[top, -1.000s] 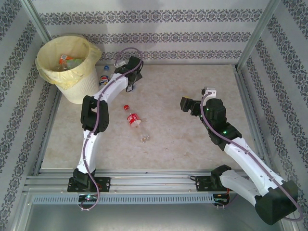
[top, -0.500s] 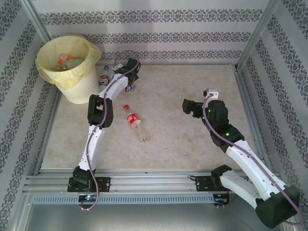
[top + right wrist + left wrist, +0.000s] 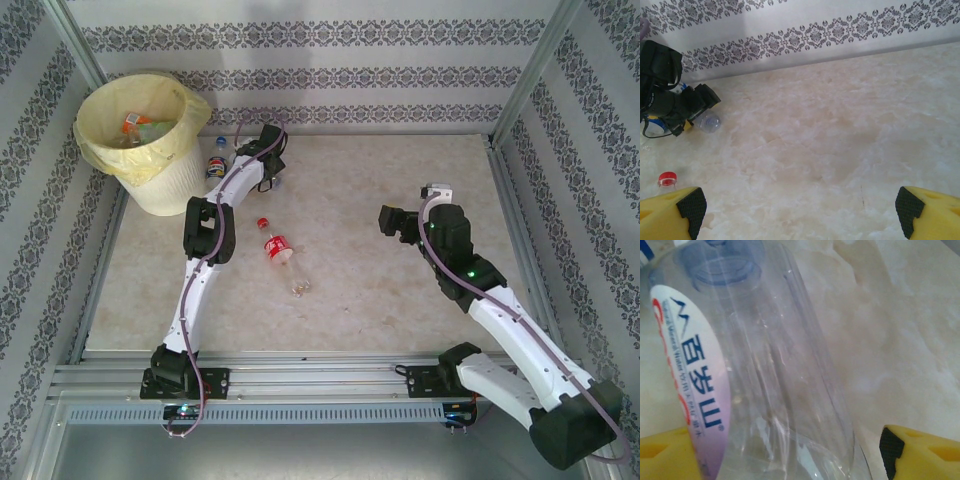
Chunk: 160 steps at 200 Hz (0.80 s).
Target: Put the plastic bottles in the bin
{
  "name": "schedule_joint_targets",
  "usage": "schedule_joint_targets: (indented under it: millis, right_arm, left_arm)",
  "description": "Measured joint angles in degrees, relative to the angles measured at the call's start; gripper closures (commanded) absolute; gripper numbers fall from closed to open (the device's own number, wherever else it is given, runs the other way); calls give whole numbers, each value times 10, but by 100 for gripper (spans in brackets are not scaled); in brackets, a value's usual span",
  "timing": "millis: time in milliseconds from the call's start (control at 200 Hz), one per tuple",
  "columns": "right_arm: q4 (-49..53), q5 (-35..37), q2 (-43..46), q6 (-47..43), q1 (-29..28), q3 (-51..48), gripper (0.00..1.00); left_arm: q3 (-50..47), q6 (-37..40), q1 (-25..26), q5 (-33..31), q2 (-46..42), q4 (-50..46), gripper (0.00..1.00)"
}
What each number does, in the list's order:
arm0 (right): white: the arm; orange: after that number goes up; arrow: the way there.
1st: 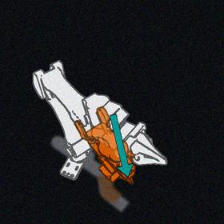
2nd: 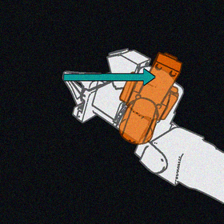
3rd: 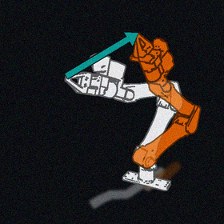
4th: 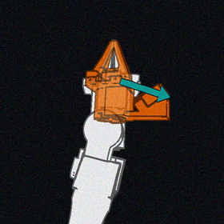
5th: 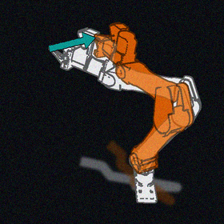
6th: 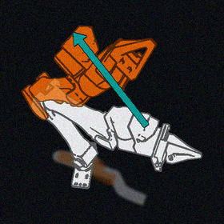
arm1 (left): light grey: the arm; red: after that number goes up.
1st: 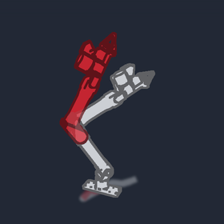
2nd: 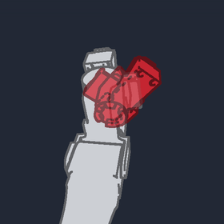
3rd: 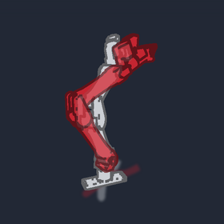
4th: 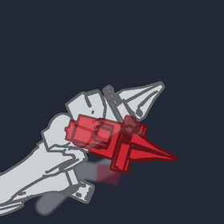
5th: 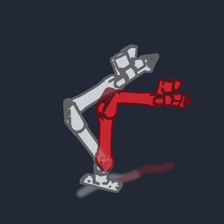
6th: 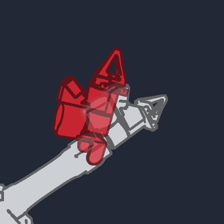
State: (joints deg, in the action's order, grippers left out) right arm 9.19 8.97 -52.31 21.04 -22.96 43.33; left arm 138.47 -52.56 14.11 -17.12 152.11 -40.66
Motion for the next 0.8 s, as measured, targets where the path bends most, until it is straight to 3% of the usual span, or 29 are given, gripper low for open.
schedule_joint_targets:
  millis: [500,799]
  right_arm:
    - [13,-4,-2,0,0,9,2]
    - [10,-15,-2,-4,0,9,2]
  left_arm:
    - [-24,116,7,49,-10,47,49]
    - [-103,178,21,84,-70,82,52]
